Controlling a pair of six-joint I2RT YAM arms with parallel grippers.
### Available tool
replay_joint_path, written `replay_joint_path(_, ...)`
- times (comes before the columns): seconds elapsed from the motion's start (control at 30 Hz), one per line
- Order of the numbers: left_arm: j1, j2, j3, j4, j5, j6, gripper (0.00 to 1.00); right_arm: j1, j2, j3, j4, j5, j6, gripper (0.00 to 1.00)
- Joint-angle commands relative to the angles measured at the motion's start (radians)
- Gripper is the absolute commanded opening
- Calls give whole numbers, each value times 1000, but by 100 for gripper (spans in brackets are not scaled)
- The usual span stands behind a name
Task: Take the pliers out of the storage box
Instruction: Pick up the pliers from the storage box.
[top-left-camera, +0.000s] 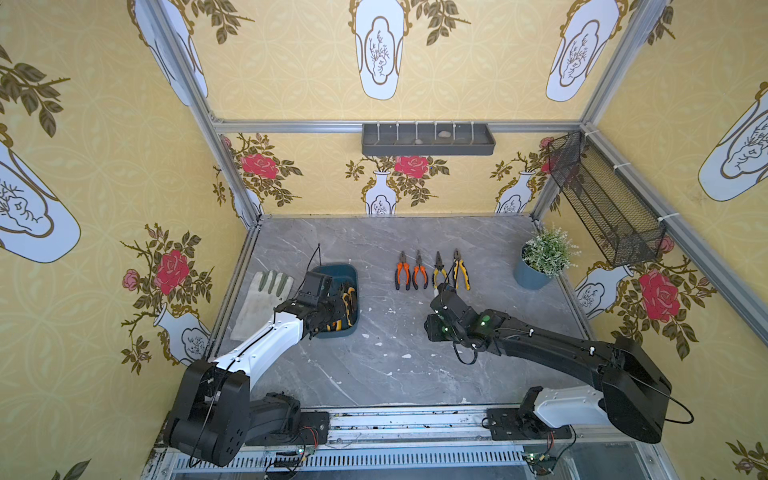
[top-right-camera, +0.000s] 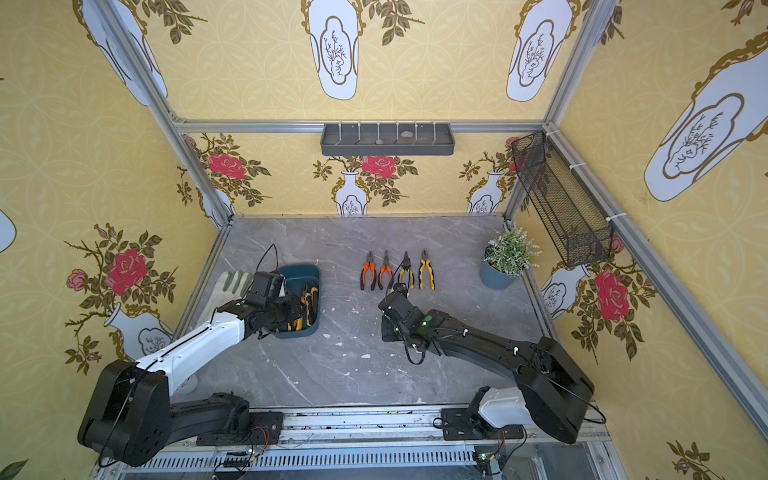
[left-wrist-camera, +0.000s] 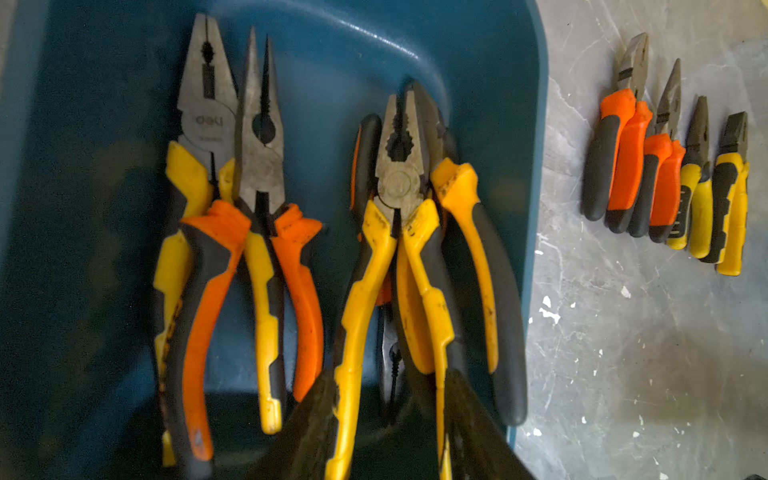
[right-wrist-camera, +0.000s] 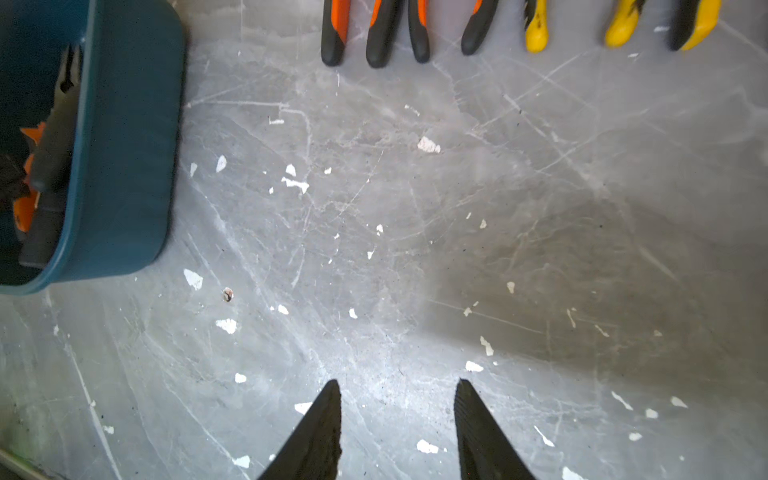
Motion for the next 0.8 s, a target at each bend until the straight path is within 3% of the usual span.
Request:
replay_joint_path(0.0,10,23,-24,36,0,-8,44,-2,0,-10,52,32,38,46)
replay_joint_path(0.5,32,170,-72,203,88,-29,44,-41,66,5,64,-14,41,46)
replay_joint_path(0.63,32,169,-66,212,85,-31,17,-43,70,4,63,-17,41,46)
replay_joint_path(0.77,33,133,-57,176,60,-22,9,-46,73,4,63,-17,42,46)
